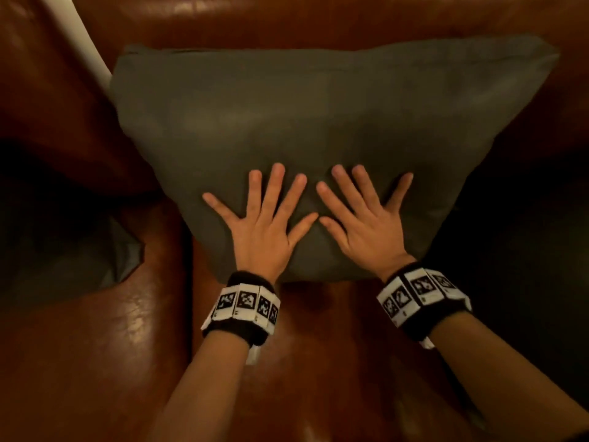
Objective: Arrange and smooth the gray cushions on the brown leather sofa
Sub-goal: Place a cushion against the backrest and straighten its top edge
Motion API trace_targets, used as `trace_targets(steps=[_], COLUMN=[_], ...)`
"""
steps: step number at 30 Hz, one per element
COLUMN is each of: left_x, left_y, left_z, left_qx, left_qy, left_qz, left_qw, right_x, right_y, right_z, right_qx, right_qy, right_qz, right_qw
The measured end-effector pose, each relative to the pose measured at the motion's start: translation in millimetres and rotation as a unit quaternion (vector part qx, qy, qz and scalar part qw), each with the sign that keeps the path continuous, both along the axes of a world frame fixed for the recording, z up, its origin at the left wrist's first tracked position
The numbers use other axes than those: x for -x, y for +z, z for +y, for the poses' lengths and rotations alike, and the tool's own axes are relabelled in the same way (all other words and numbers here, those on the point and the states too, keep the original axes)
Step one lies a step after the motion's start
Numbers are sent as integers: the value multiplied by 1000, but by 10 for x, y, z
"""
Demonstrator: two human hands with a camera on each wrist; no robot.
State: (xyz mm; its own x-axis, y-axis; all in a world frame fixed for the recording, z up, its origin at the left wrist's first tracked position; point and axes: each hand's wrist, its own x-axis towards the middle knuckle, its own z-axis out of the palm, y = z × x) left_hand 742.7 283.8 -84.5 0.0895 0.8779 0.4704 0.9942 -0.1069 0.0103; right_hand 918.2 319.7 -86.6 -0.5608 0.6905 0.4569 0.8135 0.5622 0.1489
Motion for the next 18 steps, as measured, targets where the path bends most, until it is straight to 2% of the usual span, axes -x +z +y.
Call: trace_targets(steps=[2, 4, 6, 8, 9, 11, 12, 14, 16, 18], left_x=[107, 325, 580, 709, 668, 377, 183, -142, -203, -27], left_y=[-1, 70, 285, 627, 813, 1096, 1183, 1311, 1212, 1215], left_z=[-60, -210, -253, -149, -61, 115, 210, 414, 531, 549], left_qx=[43, 85, 112, 77, 56, 50, 73, 170, 274, 291], left_qy=[23, 112, 239, 309, 302, 187, 97, -44, -56, -19], left_qz=[-9, -42, -102, -175, -186, -152, -141, -91, 7, 25], left_qw=[999, 989, 959, 932, 933, 969, 983, 980, 960, 956], right_x=[-161, -468, -754, -791, -669, -198, 83, 562, 734, 510], right_y=[-33, 31, 243, 576, 759, 1084, 1217, 1425, 1388, 1303], right_z=[-19, -77, -79, -35, 11, 108, 162, 302, 426, 492], right_qx=[8, 31, 71, 94, 88, 81, 101, 184, 295, 321], right_qy=[-42, -122, -222, -289, -280, -184, -126, -51, -51, -84], right_qz=[10, 43, 82, 138, 161, 185, 194, 187, 146, 93], right_qw=[999, 991, 969, 942, 942, 962, 968, 964, 943, 939])
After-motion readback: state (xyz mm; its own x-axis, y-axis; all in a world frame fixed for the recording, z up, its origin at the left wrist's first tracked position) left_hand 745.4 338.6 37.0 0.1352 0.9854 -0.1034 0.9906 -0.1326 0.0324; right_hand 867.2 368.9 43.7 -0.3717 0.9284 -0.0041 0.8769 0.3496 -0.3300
